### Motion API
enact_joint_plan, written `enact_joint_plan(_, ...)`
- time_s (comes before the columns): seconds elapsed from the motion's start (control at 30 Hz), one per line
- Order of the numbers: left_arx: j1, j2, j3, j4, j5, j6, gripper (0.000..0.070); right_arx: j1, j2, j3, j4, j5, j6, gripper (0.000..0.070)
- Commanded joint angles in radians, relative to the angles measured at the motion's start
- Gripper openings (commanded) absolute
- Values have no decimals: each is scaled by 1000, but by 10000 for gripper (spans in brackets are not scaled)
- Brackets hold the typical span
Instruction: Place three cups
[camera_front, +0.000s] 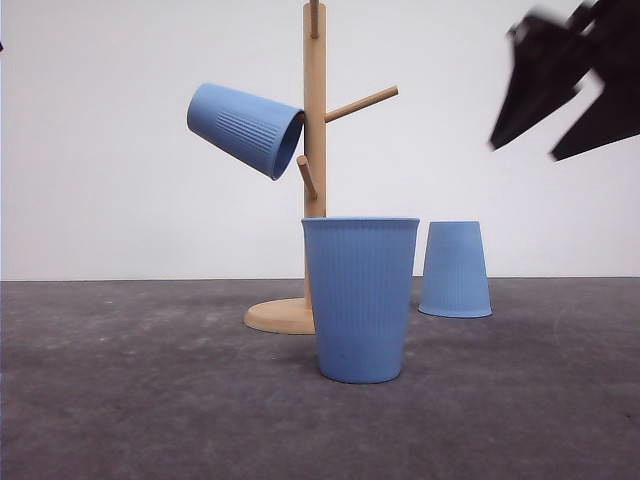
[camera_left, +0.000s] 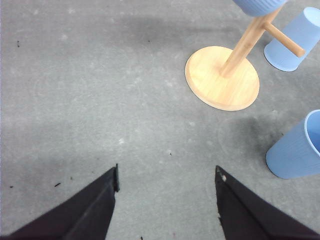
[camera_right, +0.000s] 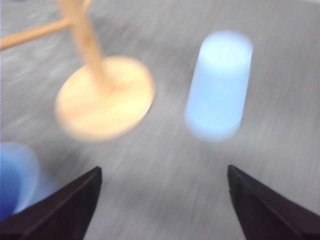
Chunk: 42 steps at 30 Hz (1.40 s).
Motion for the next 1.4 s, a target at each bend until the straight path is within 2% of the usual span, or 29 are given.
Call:
enact_joint_plan(0.0,-1,5,5,9,1,7,360,3,72,11,137,5,-84,568)
enact_joint_plan(0.1,-1,5,5,9,-1,7,360,1,184,12,306,4,-90,638)
enact_joint_plan(0.27,-1,5,5,9,-1,3,360,-4,345,40,447,5,-75,661)
enact_joint_plan(0.4,-1,5,5,9,-1,-2,360,-14,456,103,463,24,-58,700)
enact_joint_plan(0.67,-1,5,5,9,-1,-42,360,-59,624,239,513,31,24,700)
enact_joint_plan(0.97,-1,5,5,9,-1,-54,360,-82,760,315,513,-4,54,700)
enact_joint_plan(1.03,-1,5,5,9,-1,-54,360,-82,770,317,514,-4,53,676)
enact_joint_plan(1.17,-1,5,5,9,-2,-54,360,-79,771,317,521,-4,53,546)
enact_joint_plan(1.3,-1,5,5,9,-7,-54,360,-80,770,317,529,-4,53,509)
enact_joint_plan(1.37,-1,5,5,8,-9,-54,360,-80,769,317,528,-4,53,454)
